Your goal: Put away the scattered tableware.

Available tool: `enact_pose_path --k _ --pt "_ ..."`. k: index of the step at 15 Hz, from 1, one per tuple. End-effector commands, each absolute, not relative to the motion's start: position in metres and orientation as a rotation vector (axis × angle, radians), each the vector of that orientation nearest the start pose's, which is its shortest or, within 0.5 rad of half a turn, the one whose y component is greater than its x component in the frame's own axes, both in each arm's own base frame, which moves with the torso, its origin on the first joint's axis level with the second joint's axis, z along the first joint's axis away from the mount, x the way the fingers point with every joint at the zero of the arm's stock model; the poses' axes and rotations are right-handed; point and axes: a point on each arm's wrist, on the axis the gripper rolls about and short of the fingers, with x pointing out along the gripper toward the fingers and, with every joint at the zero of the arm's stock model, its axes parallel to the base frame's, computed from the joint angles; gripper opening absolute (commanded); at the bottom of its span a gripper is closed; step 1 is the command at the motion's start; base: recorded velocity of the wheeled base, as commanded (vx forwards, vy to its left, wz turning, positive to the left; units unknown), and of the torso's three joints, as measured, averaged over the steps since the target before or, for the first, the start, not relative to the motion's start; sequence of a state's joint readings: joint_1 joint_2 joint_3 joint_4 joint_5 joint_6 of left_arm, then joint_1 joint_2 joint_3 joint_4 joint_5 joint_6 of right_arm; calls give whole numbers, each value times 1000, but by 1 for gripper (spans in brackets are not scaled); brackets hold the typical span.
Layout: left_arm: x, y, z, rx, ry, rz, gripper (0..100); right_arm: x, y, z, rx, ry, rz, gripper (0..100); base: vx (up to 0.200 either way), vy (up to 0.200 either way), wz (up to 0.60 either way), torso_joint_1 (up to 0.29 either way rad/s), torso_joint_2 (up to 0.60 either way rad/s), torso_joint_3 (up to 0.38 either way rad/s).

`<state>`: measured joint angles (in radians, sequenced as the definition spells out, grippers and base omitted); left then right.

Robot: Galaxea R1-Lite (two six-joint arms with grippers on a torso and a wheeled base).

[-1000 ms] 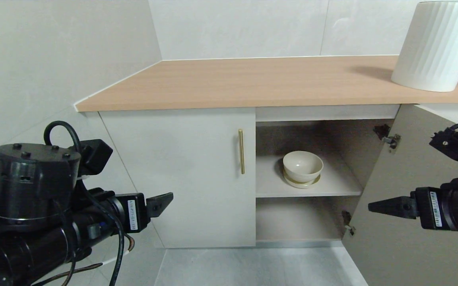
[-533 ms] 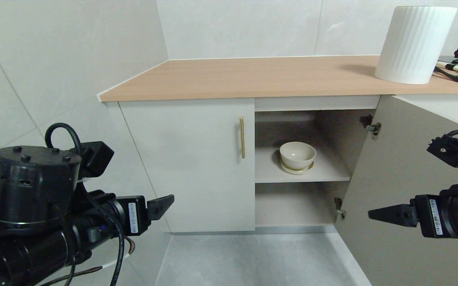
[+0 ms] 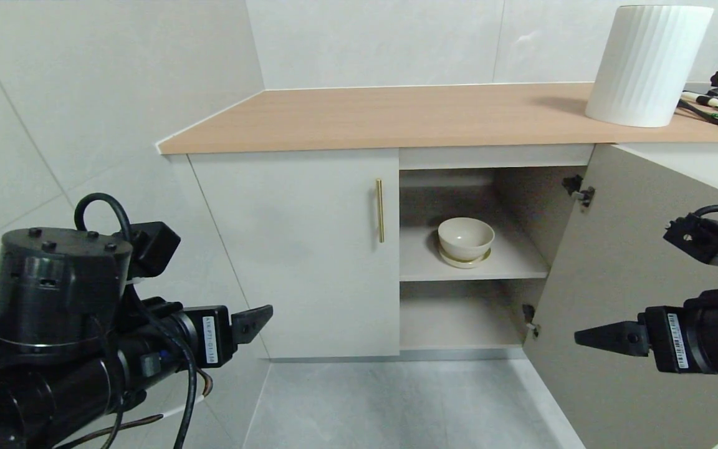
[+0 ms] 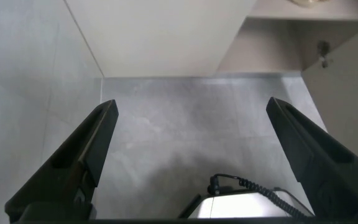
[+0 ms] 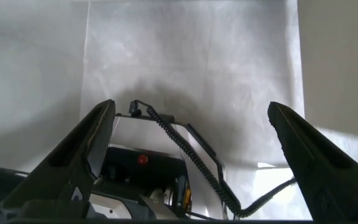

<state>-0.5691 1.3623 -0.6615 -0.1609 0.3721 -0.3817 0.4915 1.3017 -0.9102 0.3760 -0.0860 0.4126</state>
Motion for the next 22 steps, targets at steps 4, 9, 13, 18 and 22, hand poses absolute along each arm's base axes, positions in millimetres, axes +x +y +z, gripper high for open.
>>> enact_pose_path --k 4,9,13,18,22 --pt "179 -105 185 -123 514 -97 100 164 86 220 167 807 224 100 -100 0 0 -1 2 5" --pt "179 -105 185 -122 515 -97 100 162 84 222 169 797 222 100 0 0 0 0 0 0" --pt "179 -105 185 -122 517 -97 100 144 74 227 155 806 196 100 0 0 0 0 0 0" --pt "179 -105 186 -123 512 -95 100 130 67 225 155 823 198 100 -40 0 0 -2 1 0" --pt "179 -104 186 -125 511 -95 100 131 68 220 149 844 196 100 -100 0 0 2 0 1"
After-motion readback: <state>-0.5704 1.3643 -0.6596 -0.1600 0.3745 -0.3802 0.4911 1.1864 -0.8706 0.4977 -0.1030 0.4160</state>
